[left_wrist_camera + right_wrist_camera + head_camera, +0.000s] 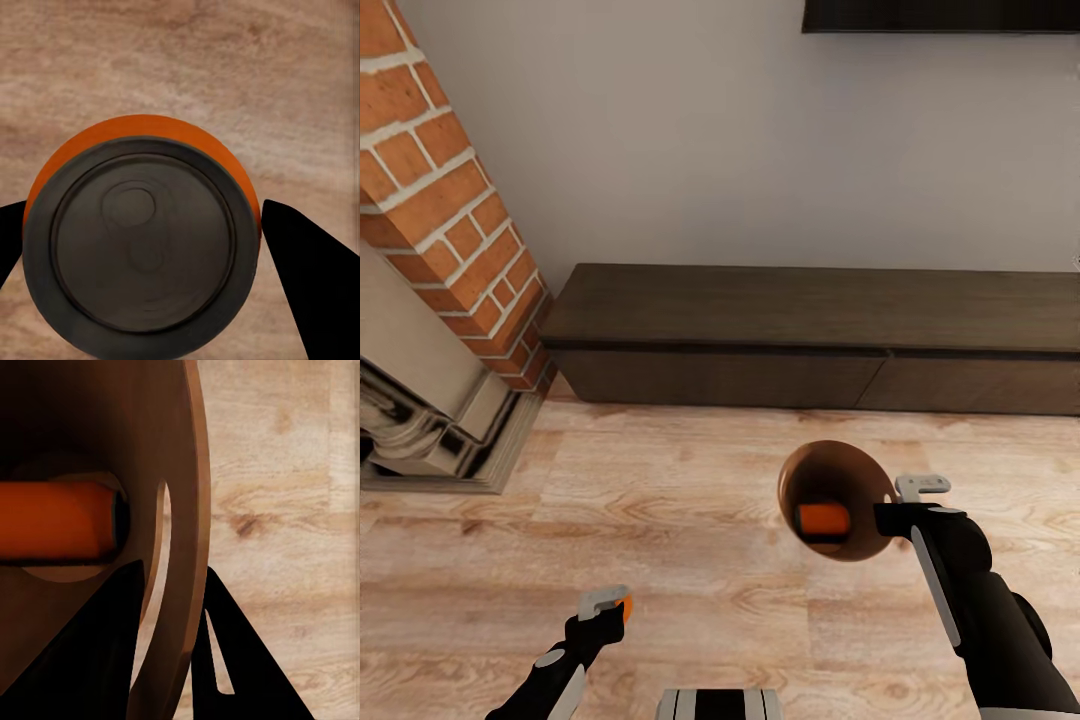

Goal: Put the three can of soda from the living room inside the tash can in the kitchen.

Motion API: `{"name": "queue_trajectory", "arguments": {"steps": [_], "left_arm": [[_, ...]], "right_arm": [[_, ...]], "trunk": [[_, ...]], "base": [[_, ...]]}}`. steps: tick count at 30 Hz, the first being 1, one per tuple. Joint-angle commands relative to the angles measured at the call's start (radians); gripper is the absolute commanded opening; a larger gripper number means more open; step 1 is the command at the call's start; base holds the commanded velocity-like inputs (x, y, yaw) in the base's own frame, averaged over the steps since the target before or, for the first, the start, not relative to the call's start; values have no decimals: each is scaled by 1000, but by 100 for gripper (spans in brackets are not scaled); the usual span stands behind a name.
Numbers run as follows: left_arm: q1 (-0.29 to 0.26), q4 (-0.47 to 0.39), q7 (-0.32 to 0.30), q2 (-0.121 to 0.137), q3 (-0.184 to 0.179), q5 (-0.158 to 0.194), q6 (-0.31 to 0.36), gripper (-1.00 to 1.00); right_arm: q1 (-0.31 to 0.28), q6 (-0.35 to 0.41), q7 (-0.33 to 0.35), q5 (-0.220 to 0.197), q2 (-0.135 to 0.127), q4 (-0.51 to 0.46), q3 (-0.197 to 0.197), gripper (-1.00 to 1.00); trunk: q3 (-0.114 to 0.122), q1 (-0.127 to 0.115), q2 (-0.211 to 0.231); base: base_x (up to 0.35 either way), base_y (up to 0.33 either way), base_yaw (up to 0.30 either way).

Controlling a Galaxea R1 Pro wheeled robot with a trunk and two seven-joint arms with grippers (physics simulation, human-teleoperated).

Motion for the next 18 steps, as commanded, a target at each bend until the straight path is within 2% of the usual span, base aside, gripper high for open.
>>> {"name": "queue_trajectory", "arguments": {"steps": [1,18], "left_arm": [[0,0,-1,0,0,0,0,-100],[0,0,-1,0,0,0,0,-100]], "right_arm": [[0,0,3,-7,0,0,0,-100],[0,0,3,-6,0,0,1,-100]], "trunk": [[5,-4,7],[86,-69,126]], "base": [[0,0,0],[0,0,0]]}}
